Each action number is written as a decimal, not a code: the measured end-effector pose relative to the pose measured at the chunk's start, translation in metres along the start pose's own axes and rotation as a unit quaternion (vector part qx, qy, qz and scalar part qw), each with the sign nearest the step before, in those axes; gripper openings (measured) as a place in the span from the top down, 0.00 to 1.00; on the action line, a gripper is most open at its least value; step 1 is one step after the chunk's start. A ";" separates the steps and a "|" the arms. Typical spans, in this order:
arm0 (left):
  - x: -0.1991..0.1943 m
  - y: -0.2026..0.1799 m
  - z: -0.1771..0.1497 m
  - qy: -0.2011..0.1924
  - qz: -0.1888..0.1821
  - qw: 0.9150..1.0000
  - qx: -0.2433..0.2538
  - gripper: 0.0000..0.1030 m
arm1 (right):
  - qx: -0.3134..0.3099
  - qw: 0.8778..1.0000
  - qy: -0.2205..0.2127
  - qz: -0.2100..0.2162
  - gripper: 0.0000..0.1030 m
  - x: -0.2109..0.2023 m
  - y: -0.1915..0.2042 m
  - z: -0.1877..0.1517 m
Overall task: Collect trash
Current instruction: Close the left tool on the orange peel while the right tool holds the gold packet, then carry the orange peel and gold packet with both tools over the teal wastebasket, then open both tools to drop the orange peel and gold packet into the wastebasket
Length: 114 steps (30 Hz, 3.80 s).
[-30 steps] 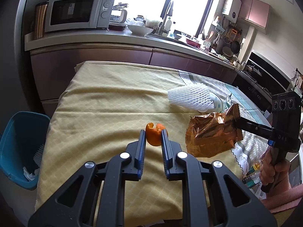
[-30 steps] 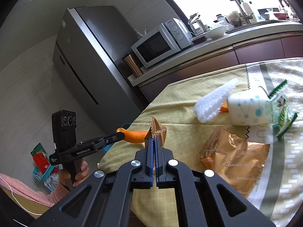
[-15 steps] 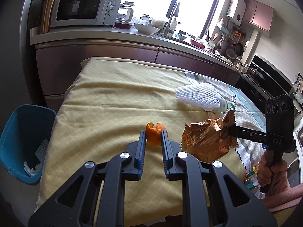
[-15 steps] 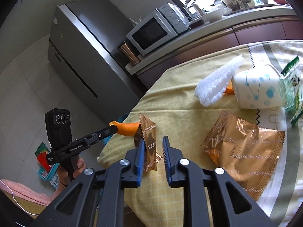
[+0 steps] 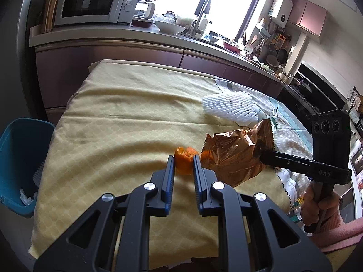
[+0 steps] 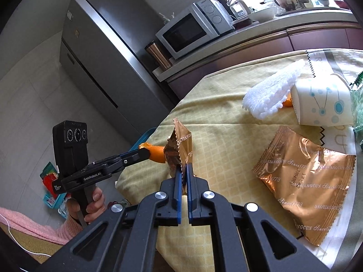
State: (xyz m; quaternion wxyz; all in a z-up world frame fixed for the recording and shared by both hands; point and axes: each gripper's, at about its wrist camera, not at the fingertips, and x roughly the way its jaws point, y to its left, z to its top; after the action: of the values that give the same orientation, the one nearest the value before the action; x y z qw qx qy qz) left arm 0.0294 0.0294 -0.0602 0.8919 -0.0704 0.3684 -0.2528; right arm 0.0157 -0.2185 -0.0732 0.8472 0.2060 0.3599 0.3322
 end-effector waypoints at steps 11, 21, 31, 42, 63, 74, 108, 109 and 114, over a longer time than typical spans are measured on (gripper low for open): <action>-0.021 0.011 0.004 -0.025 0.019 0.999 -0.008 0.84 | -0.011 1.000 -0.020 0.019 0.98 0.006 0.005 0.019; -0.044 0.030 0.010 -0.049 0.043 0.998 -0.016 0.84 | -0.028 0.999 -0.019 0.036 0.98 0.027 0.015 0.036; -0.069 0.049 0.011 -0.071 0.071 0.995 -0.028 0.84 | -0.045 0.997 -0.008 0.058 0.98 0.050 0.028 0.052; -0.098 0.080 0.013 -0.097 0.114 0.988 -0.049 0.84 | -0.064 0.995 0.007 0.082 0.98 0.083 0.049 0.070; -0.129 0.144 0.012 -0.112 0.191 0.970 -0.102 0.84 | -0.118 0.985 0.049 0.115 0.98 0.153 0.101 0.099; -0.124 0.176 0.004 -0.103 0.214 0.962 -0.133 0.84 | -0.131 0.982 0.091 0.104 0.98 0.194 0.121 0.094; -0.057 0.249 -0.015 -0.033 0.235 0.949 -0.208 0.82 | -0.127 0.973 0.193 0.023 0.89 0.304 0.144 0.074; -0.056 0.250 -0.016 -0.033 0.236 0.948 -0.209 0.82 | -0.126 0.972 0.195 0.022 0.89 0.306 0.143 0.073; -0.052 0.256 -0.019 -0.033 0.232 0.946 -0.223 0.78 | -0.108 0.975 0.193 0.019 0.86 0.307 0.137 0.076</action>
State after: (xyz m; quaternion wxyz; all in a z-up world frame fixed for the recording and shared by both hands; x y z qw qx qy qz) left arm 0.0872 0.2773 -0.1213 0.8988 -0.1888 0.3922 0.0522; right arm 0.1759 0.0869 -0.0878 0.7727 0.0519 0.4742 0.4189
